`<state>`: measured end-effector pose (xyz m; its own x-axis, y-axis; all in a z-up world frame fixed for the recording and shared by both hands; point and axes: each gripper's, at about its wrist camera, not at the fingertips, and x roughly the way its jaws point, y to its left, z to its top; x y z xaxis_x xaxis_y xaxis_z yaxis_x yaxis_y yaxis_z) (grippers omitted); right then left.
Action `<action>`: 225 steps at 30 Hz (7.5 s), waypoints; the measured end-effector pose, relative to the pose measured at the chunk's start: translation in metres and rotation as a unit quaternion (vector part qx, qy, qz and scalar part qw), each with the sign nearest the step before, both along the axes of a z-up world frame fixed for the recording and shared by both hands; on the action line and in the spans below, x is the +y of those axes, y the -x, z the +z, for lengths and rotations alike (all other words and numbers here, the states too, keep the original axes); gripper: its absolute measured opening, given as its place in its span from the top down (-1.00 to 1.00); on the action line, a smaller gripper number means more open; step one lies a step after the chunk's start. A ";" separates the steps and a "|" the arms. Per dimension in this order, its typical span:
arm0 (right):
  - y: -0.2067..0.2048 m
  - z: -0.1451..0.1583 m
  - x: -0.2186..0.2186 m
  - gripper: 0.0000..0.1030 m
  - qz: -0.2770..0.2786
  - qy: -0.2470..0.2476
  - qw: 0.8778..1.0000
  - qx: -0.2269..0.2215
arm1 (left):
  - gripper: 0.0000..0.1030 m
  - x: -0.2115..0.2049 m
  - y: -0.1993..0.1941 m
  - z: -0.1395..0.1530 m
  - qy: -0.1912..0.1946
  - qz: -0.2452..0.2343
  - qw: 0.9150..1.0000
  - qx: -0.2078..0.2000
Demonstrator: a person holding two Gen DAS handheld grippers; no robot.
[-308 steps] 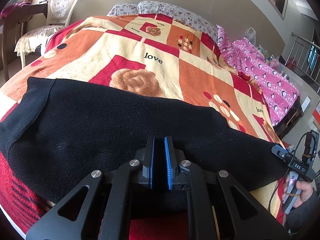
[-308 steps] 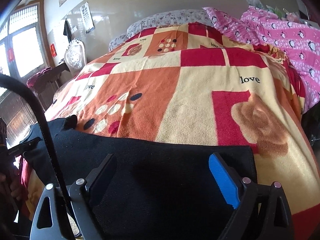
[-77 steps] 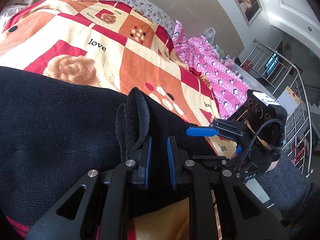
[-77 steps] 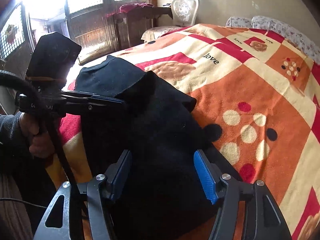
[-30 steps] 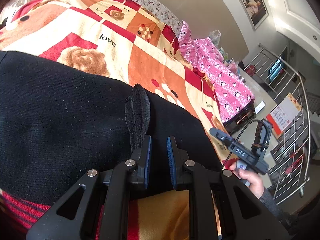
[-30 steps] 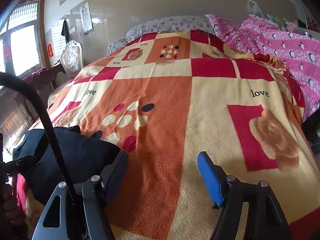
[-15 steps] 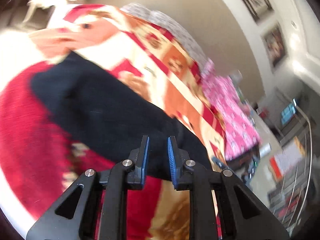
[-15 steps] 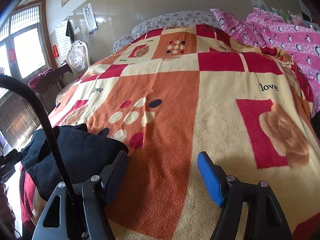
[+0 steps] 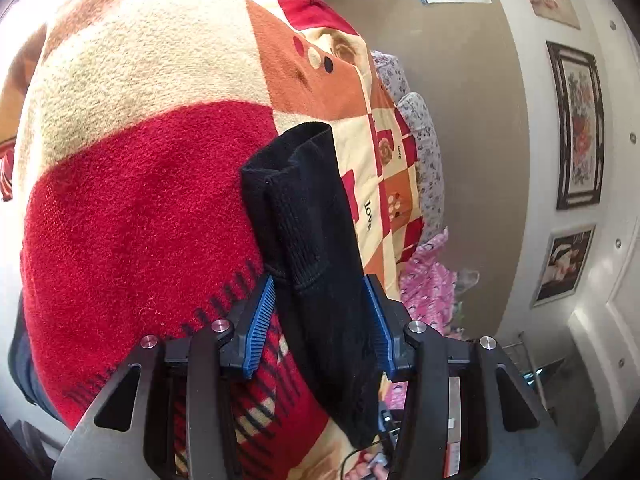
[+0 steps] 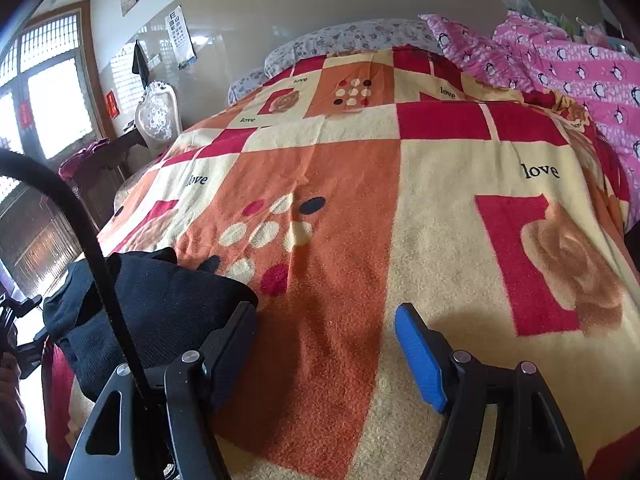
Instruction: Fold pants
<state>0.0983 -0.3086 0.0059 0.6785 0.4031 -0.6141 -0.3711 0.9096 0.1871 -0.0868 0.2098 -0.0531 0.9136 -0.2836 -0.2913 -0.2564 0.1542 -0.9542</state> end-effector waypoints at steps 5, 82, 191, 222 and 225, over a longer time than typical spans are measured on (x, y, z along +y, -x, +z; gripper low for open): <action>0.000 0.000 0.000 -0.35 0.001 0.000 1.000 0.001 | 0.14 0.014 0.005 -0.005 0.028 0.018 0.999 -0.007; -0.022 0.059 0.087 0.76 0.237 -0.189 0.939 0.164 | 0.76 -0.343 -0.014 0.079 -0.856 -0.241 0.424 -0.172; -0.107 -0.018 -0.029 0.16 0.099 -0.228 0.947 0.201 | -0.12 -0.205 -0.248 0.084 -0.374 -0.323 0.867 0.054; -0.077 0.039 0.050 0.15 0.142 0.024 0.990 0.000 | -0.12 -0.267 -0.169 0.121 -0.508 -0.311 0.802 -0.041; -0.043 0.043 0.049 0.14 0.141 0.069 0.987 -0.027 | -0.12 -0.262 -0.185 0.135 -0.505 -0.293 0.811 -0.039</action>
<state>0.1410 -0.2593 0.0492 0.5841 0.4956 -0.6429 -0.6193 0.7840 0.0417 0.0982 -0.0519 0.0823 0.7351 -0.3280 -0.5934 0.1981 0.9409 -0.2747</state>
